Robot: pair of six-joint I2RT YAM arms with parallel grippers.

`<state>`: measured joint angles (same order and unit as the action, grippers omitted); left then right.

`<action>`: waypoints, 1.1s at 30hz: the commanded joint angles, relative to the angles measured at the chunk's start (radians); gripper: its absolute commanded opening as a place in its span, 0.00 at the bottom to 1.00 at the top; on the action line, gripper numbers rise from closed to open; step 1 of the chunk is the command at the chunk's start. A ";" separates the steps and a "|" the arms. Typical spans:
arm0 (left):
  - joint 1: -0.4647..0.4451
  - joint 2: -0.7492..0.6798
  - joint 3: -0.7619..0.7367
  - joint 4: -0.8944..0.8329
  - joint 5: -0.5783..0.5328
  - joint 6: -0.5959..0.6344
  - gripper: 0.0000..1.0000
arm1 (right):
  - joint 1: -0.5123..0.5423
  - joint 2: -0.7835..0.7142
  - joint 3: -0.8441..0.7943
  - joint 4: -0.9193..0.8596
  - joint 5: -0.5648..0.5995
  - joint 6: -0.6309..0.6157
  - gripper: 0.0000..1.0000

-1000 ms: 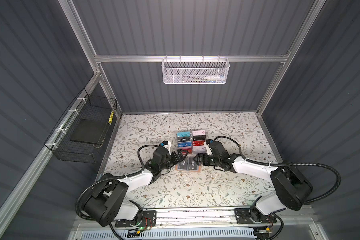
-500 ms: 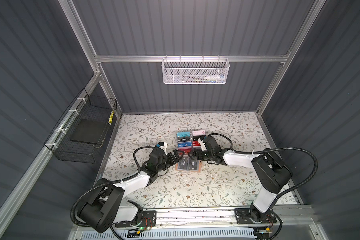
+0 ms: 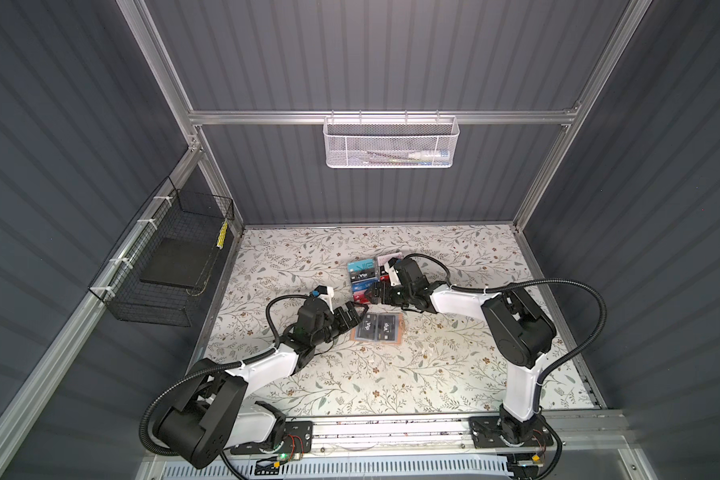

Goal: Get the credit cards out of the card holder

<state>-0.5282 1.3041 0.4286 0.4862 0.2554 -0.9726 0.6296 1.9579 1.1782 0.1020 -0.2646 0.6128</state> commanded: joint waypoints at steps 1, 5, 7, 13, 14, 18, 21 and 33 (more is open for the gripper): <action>0.012 -0.025 -0.029 -0.015 0.006 0.015 1.00 | -0.002 0.002 0.022 -0.023 -0.030 -0.002 0.99; 0.021 -0.029 -0.041 -0.021 -0.005 0.012 1.00 | -0.002 -0.034 -0.012 0.007 -0.055 0.011 0.99; 0.022 -0.032 -0.040 -0.025 -0.002 0.012 1.00 | 0.001 -0.061 -0.041 0.025 -0.062 0.017 0.99; 0.022 -0.065 -0.034 -0.068 -0.006 0.028 1.00 | 0.007 -0.185 -0.166 0.065 -0.061 0.019 0.99; 0.022 -0.066 -0.030 -0.072 0.000 0.032 1.00 | 0.007 -0.212 -0.194 0.072 -0.061 0.020 0.99; 0.022 -0.055 -0.008 -0.071 0.028 0.031 1.00 | 0.016 -0.321 -0.293 0.093 -0.104 0.023 0.99; 0.022 -0.040 0.007 -0.051 0.059 0.016 1.00 | 0.031 -0.386 -0.355 0.105 -0.102 0.029 0.99; 0.022 -0.061 0.015 -0.070 0.060 -0.009 1.00 | 0.078 -0.316 -0.445 0.254 -0.122 0.082 0.99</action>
<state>-0.5152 1.2606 0.4107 0.4397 0.3008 -0.9737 0.7052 1.5978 0.7536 0.2874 -0.3729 0.6731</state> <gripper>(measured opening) 0.998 0.989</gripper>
